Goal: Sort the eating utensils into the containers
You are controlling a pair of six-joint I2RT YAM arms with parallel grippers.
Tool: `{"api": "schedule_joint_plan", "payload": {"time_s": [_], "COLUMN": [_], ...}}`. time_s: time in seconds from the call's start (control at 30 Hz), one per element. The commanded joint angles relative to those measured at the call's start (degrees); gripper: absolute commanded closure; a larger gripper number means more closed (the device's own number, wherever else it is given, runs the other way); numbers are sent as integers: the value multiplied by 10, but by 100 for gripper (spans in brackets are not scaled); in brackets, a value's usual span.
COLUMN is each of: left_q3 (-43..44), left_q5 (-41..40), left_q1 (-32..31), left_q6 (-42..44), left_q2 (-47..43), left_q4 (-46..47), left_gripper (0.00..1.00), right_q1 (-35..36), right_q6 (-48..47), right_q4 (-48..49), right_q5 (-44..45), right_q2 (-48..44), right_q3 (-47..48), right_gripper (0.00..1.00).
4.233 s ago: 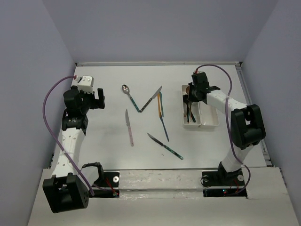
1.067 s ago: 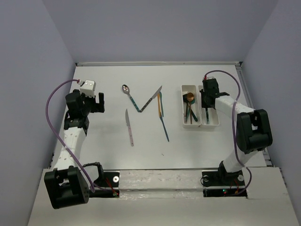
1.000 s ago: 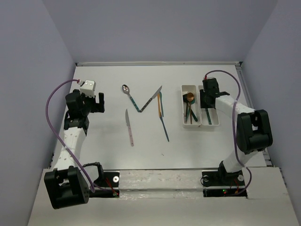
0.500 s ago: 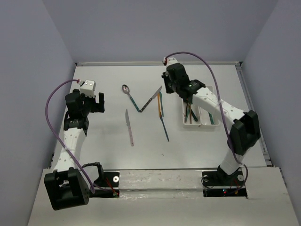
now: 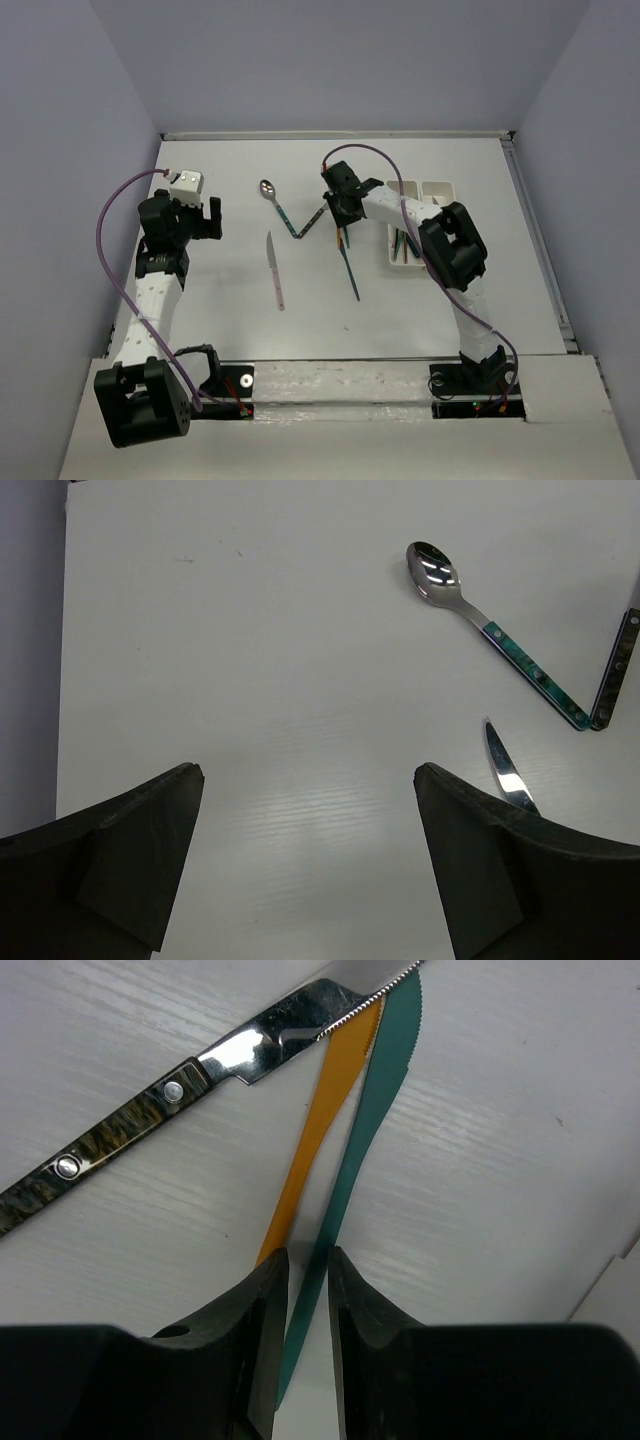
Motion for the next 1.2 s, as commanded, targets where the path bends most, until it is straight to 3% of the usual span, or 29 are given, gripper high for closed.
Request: {"api": "schedule_joint_plan", "payload": {"time_s": [0.0,0.63,0.77,0.8,1.0,1.17], "left_q3": [-4,-2,-3,-4,-3,-4], "left_q5": [2,-1,-2,-2,-3,-4], "left_q1": [5,5,5,5,5,5], "left_q6": [6,6,6,7,7,7], "left_q2": [-4,-10,-17,-18,-15,-17], "left_q4": [25,21,22,23,23,23], "left_gripper": [1,1,1,1,1,1], "right_q1": [-2,-7,-13,-13,-19,-19], "right_q6": [9,26,40,44,51,42], "right_q4": [7,-19,-28,-27,-27,8], "right_q5": [4,33,23,21,32,8], "right_q2": [8,39,56,57,26,-92], "right_q3": [37,37,29,23,15,2], "right_gripper": [72,72,90,100,100,100]}}
